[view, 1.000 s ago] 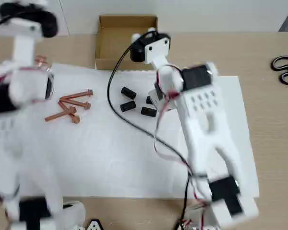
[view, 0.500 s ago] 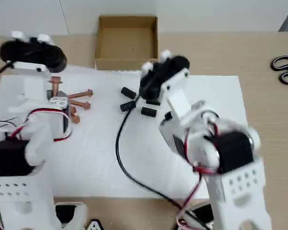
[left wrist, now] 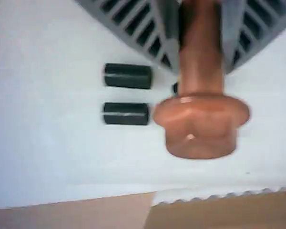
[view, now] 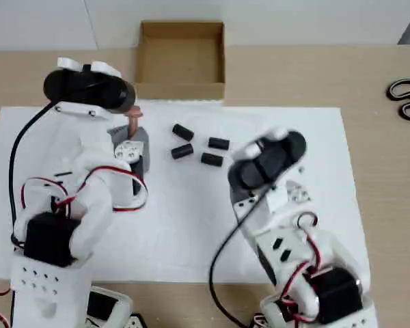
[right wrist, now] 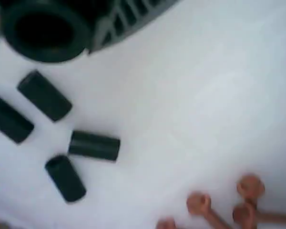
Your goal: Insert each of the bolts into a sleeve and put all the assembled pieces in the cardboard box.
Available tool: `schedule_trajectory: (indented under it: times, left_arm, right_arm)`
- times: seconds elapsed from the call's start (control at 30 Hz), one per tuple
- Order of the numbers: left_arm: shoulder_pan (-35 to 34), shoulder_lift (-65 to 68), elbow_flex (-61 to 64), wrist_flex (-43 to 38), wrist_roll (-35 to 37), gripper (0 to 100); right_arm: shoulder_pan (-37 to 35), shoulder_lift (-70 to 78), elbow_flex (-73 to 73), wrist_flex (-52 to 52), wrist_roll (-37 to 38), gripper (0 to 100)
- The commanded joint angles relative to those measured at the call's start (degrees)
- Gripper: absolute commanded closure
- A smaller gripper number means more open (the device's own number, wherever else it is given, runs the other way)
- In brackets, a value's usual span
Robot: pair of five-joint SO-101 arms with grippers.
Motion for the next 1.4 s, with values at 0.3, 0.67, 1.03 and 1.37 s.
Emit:
schedule_trajectory:
  times: [0.3,0.67,1.03,1.37]
  left_arm:
    - [4.75,-2.37,4.62,-18.64,2.02,99]
    - [12.04,-3.34,14.64,-38.15,5.89,99]
    - [15.65,-3.43,25.98,-41.85,11.08,99]
    - [16.26,-3.34,31.52,-50.55,9.49,99]
  right_arm:
    - [-0.31,-26.77,30.42,-19.21,-2.64,99.5]
    - [-2.59,-25.71,41.58,-25.89,-2.99,99.5]
    - [-6.99,-25.71,42.55,-30.20,-6.59,99.5]
    - [-6.99,-25.71,42.55,-30.11,-10.29,99.5]
